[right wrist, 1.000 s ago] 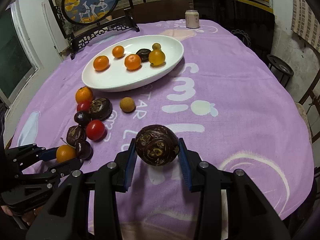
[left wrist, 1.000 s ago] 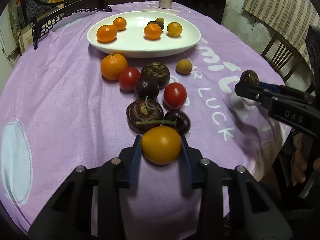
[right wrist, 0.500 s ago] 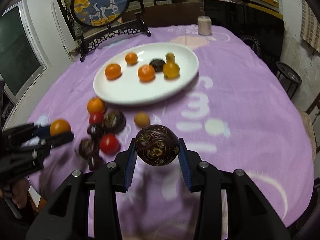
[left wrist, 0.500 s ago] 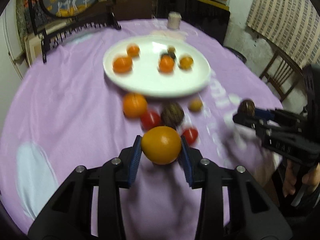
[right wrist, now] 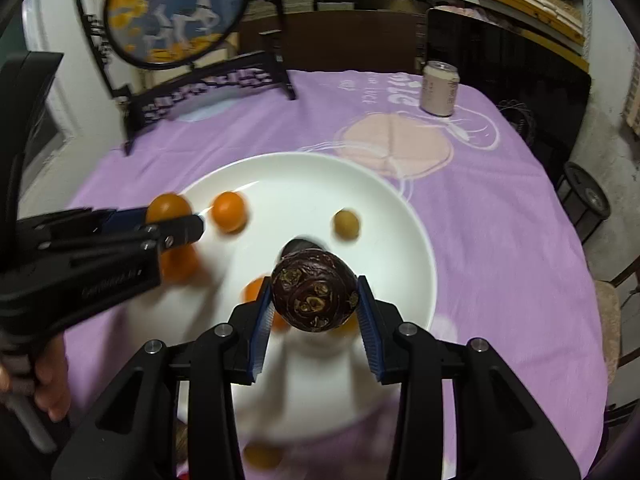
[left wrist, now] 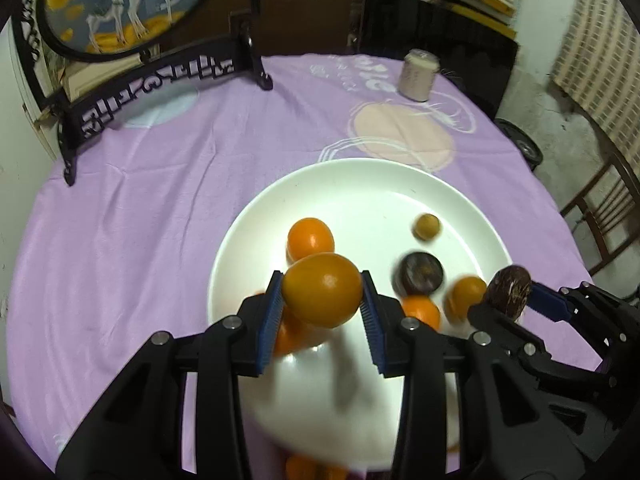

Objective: Organize fruits
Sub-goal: 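Place both held fruits on the white plate and open both tools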

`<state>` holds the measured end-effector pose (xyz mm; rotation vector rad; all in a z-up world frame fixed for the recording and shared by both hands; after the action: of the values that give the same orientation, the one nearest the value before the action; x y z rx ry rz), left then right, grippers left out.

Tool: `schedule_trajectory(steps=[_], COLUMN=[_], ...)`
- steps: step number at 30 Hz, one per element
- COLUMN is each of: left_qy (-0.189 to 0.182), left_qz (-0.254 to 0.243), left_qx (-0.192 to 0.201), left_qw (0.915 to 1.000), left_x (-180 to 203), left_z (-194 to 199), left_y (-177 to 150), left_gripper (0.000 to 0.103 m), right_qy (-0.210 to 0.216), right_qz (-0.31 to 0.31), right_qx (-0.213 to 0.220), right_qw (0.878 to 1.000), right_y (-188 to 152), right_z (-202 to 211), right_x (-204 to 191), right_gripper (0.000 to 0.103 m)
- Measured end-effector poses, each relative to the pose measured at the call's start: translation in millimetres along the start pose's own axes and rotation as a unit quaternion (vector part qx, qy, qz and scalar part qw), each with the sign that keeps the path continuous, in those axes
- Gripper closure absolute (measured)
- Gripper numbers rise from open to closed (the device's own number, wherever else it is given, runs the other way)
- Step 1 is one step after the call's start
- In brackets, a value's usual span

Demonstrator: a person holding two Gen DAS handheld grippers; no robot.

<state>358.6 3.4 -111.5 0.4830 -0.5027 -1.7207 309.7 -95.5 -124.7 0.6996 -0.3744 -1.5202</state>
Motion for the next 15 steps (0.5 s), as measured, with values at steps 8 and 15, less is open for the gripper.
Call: schedule_trajectory(steps=[8,15], left_qy=[-0.026,-0.031], left_qz=[0.002,0.011], left_qx=[-0.007,0.035], left_qw=[0.9996,0.9989], left_x=[7.4,2.9], left_z=[-17.0,9.1], left_y=[-5.9,2.1], left_gripper=[0.065,0.032], right_qy=[0.016,0.006], right_qz=[0.005,-0.013], right_qx=[-0.006,0.024], right_qw=[1.000,1.000], right_y=[-1.3,5.4], right_z=[-17.2,-7.9], right_x=[-0.3,12.3], right_gripper=[0.062,0.038])
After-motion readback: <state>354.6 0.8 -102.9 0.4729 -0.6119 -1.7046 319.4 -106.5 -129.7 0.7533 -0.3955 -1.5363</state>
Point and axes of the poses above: each gripper's, at about its wrist camera, not at the fingertips, and z roughly against the way its jaws point, x to its right, y to its top, the point moved 10 cm from there along -z, roughly the way its jaws point, and after that the axes turned 13 degrees about -z, right-handed, at the moved point
